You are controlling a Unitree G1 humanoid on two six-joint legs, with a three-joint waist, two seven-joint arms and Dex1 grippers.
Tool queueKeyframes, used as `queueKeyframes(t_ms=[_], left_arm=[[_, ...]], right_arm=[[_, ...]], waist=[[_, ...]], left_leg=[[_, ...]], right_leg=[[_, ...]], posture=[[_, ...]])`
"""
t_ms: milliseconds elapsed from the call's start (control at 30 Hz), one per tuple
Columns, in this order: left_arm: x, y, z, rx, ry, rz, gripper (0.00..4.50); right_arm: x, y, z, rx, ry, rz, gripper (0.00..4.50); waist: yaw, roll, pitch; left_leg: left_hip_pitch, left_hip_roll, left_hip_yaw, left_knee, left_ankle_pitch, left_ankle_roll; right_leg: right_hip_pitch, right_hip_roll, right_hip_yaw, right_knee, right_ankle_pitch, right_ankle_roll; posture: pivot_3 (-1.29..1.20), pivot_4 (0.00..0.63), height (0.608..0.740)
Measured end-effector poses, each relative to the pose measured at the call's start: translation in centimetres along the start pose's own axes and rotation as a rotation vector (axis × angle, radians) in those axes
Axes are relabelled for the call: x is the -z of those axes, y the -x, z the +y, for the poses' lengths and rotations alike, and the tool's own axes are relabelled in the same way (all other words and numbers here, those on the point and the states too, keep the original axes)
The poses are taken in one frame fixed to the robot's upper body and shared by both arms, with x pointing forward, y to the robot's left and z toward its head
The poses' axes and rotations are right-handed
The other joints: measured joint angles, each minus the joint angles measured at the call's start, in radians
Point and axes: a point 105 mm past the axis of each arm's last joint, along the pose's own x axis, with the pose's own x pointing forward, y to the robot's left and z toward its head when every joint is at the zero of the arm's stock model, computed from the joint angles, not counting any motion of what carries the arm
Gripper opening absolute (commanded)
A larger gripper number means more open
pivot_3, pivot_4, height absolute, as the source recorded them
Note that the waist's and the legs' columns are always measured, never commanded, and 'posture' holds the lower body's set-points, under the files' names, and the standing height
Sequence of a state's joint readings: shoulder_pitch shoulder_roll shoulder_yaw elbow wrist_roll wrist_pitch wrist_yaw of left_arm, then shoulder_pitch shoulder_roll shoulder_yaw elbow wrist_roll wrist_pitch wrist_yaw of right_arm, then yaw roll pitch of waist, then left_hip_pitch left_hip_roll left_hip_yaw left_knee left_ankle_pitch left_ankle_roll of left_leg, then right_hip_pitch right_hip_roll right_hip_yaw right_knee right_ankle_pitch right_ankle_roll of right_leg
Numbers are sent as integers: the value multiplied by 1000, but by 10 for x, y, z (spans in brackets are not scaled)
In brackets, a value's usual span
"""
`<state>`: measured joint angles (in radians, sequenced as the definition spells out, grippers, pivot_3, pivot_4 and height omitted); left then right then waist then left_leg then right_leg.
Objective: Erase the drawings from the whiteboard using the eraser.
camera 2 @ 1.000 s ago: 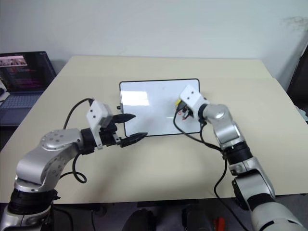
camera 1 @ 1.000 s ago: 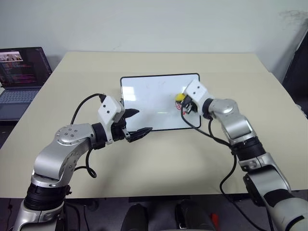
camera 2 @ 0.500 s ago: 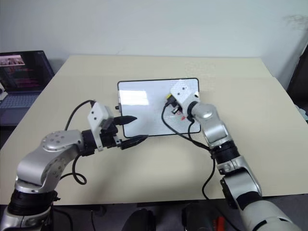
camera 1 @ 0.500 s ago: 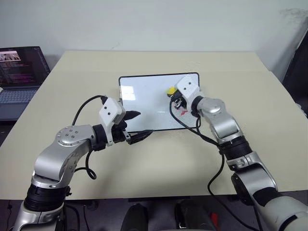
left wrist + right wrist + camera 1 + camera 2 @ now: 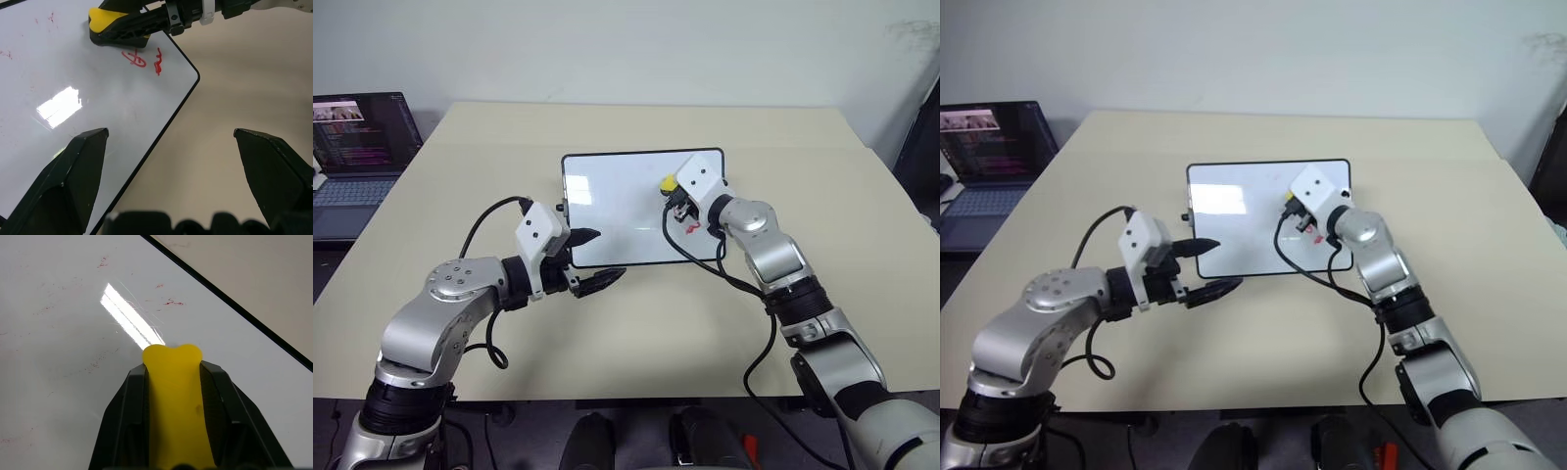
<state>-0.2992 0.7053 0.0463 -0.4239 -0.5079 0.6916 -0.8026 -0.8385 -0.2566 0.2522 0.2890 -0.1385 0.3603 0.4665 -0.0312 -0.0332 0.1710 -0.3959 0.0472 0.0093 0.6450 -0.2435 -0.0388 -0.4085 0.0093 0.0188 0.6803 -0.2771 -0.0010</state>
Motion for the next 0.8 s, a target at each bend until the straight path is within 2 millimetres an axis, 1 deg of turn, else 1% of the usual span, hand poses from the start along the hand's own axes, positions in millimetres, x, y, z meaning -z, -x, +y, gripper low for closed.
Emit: queueKeyframes(t_ms=[100, 200, 267, 367, 433, 500, 567, 667, 800], left_arm=[[0, 0, -1, 13, 0, 1, 4500], [0, 0, -1, 19, 0, 1, 4500], [-3, -1, 0, 30, -7, -3, 4500], [-1, -2, 1, 45, 1, 2, 4500], [-1, -3, 0, 67, 0, 5, 4500], [-2, -4, 3, 78, -7, 5, 4500], [-1, -3, 7, 79, -10, 13, 4500], [1, -4, 13, 84, -7, 27, 4500], [2, -4, 16, 102, -15, 35, 4500]], right_arm=[[1, 2, 7, -25, -25, 3, 1102], [2, 4, 15, -50, -91, 1, 1102], [0, 10, 14, -48, -153, -9, 1102], [-14, 27, 5, -26, -207, -59, 1102], [-21, 46, -2, -9, -219, -86, 1101], [-15, 65, -2, 2, -232, -75, 1101], [-2, 81, 4, 8, -249, -28, 1101], [9, 92, 13, 29, -280, 19, 1101], [11, 91, 16, 61, -284, 33, 1101]], waist=[[0, 0, 0], [0, 0, 0], [0, 0, 1], [1, 1, 1], [5, 1, 1], [9, 1, 1], [7, 1, 1], [-2, 0, 1], [-6, 1, 1]], left_leg=[[0, 0, 0, 0, 0, 0], [0, 0, 0, 0, 0, 0], [-2, 0, -1, 0, 0, 0], [-4, 0, -1, 0, 0, 0], [-4, 0, -2, -1, -1, -1], [-5, 0, -3, -1, -2, -2], [-5, 0, -2, -1, -3, -3], [-4, 0, 0, -1, -3, -3], [-3, -1, -1, -1, -3, -3]], right_leg=[[0, 0, 0, 0, 0, 0], [0, 0, 0, 0, 0, 0], [-1, 0, -1, 0, 0, 0], [-3, 0, -1, 0, 1, -2], [-3, 0, -2, -1, 1, -2], [-3, 0, -3, -1, -1, -1], [-3, 0, -1, -1, -3, 1], [-3, 0, 0, -1, -4, 3], [-3, 2, -1, 0, -4, 3]], posture=[[0, 150, 740], [0, 150, 740], [0, 150, 740], [0, 150, 740], [0, 150, 740], [0, 150, 740], [0, 150, 740], [0, 150, 740], [0, 150, 740]])
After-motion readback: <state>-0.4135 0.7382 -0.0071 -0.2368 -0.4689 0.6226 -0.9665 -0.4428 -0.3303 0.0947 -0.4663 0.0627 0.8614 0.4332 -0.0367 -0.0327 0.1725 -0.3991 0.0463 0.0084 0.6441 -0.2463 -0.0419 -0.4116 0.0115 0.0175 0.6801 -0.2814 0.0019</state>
